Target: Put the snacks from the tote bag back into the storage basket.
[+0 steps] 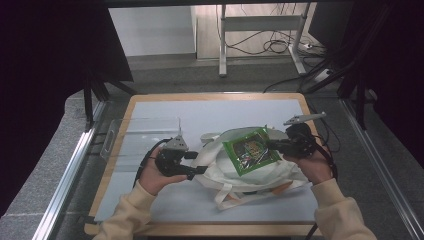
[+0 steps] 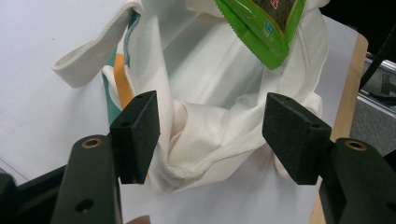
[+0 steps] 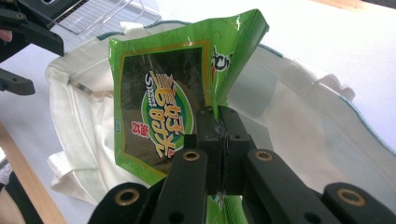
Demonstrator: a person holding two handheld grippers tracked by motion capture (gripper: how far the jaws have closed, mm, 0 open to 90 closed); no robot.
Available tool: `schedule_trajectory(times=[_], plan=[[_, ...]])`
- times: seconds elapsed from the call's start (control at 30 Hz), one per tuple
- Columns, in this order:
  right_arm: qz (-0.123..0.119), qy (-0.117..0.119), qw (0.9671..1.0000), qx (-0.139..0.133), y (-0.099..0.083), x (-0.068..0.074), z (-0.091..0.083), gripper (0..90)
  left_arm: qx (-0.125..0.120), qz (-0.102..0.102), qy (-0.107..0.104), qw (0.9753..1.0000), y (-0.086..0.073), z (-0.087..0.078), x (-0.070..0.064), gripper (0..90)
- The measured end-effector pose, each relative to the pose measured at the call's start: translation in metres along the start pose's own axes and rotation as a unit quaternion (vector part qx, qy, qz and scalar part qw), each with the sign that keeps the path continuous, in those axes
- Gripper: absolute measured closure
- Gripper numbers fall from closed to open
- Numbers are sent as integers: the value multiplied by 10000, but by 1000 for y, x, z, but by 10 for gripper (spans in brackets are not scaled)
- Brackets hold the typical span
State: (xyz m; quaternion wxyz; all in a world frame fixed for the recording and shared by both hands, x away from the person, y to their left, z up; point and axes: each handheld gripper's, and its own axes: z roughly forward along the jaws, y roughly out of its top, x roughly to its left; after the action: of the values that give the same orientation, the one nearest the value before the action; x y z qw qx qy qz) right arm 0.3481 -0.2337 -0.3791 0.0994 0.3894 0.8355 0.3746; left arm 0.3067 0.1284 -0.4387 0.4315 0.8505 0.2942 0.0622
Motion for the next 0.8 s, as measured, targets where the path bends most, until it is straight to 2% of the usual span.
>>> schedule_trajectory(times=[0.2,0.47,0.8], plan=[[-75,69,9999,-82,1,-1,-1,879,-32,-17,1,10000,1,-2,0,363],[-308,154,9992,-203,5,-1,-2,879,-42,-50,38,10000,4,-3,0,359],[-576,188,9978,-253,11,3,-1,879,-166,-77,33,9998,16,-4,2,356]])
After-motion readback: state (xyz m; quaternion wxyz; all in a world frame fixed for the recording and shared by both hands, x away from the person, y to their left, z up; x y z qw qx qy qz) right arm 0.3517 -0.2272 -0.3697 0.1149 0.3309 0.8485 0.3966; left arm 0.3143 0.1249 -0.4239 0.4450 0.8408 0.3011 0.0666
